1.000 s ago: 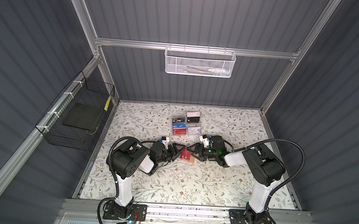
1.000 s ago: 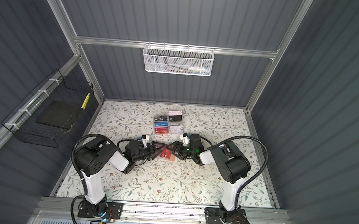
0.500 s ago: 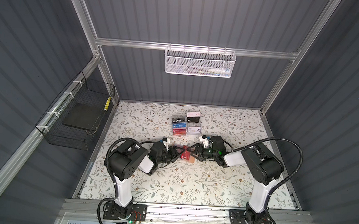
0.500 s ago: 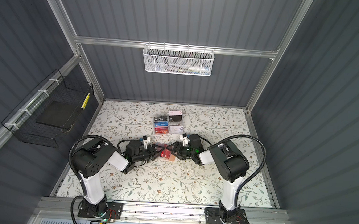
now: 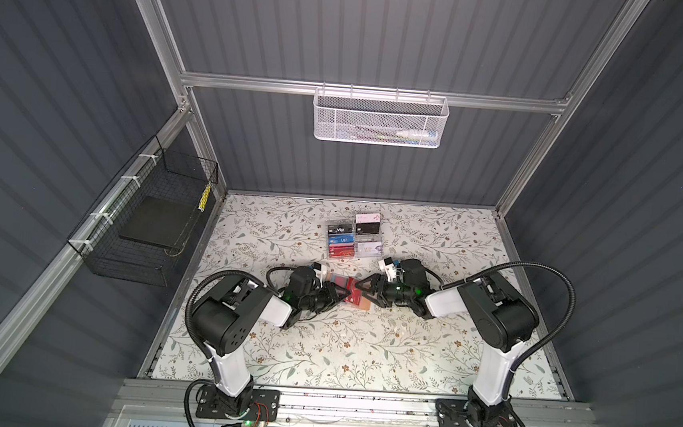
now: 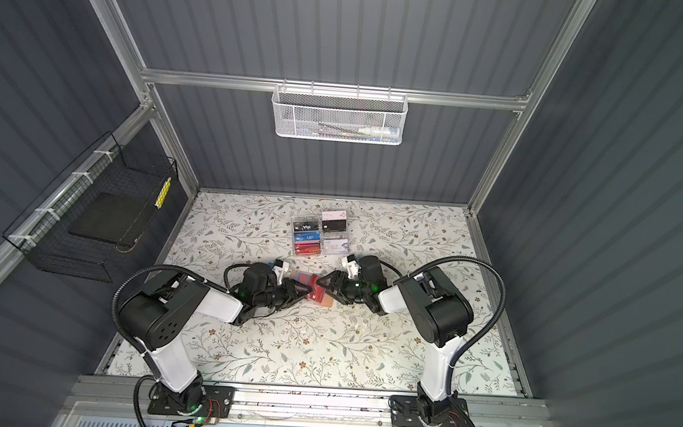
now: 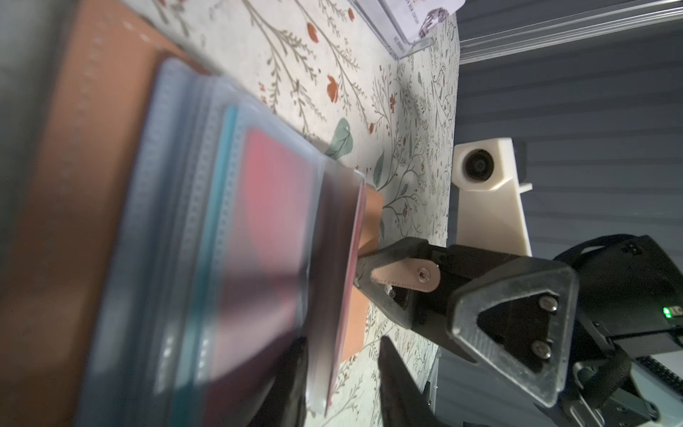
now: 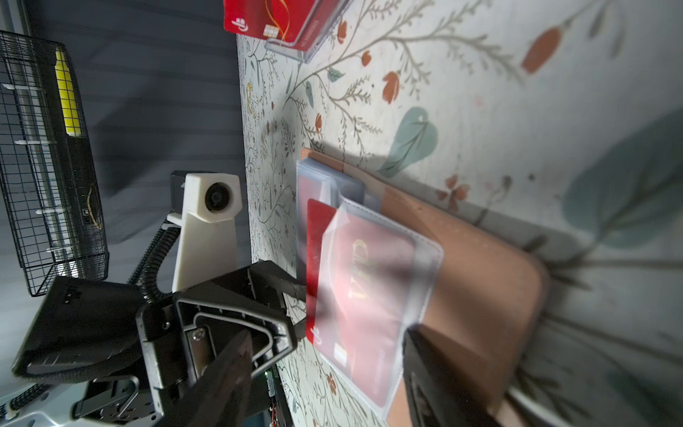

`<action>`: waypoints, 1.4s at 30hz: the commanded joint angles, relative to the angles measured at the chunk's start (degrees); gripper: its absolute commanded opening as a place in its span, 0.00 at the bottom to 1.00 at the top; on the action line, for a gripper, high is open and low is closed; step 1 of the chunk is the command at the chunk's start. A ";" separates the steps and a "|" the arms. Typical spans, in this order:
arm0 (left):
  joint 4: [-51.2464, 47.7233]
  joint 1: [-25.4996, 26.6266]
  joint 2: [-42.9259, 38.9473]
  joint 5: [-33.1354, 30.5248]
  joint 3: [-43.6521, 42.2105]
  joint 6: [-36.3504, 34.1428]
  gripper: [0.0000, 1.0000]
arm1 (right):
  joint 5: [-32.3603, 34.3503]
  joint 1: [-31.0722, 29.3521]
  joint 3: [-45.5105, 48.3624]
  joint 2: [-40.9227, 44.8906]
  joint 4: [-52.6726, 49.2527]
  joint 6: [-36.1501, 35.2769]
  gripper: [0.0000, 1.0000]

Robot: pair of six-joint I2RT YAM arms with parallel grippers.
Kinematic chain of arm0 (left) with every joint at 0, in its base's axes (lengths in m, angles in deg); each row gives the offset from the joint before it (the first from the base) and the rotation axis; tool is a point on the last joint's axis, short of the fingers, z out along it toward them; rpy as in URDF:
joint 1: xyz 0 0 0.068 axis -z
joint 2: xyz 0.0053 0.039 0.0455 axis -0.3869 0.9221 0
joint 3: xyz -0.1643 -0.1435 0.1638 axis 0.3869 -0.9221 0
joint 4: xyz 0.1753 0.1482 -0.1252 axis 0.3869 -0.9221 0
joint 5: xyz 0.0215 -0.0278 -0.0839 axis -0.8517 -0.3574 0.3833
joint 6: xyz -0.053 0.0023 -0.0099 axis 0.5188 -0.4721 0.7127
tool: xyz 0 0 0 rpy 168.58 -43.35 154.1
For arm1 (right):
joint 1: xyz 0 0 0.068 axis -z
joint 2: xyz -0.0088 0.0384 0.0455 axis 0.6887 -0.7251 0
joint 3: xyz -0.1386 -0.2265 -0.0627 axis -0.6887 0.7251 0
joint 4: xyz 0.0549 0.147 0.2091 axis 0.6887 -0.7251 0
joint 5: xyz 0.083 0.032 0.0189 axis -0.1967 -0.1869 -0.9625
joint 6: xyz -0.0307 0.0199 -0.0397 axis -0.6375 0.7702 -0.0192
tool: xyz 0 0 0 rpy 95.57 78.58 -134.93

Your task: Take the credit cards out of the card holder

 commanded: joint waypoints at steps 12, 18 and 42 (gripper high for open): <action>-9.18 0.01 -2.93 -0.41 2.77 -9.10 0.32 | -0.26 -0.69 -0.66 -2.65 -3.05 0.16 0.65; -9.33 0.10 -4.17 -0.74 3.40 -11.17 0.28 | -0.52 -0.69 -1.01 -3.28 -3.18 0.25 0.64; -8.46 0.19 -1.74 -0.60 4.90 -13.61 0.15 | -0.96 -0.68 -1.53 -3.86 -3.49 0.16 0.62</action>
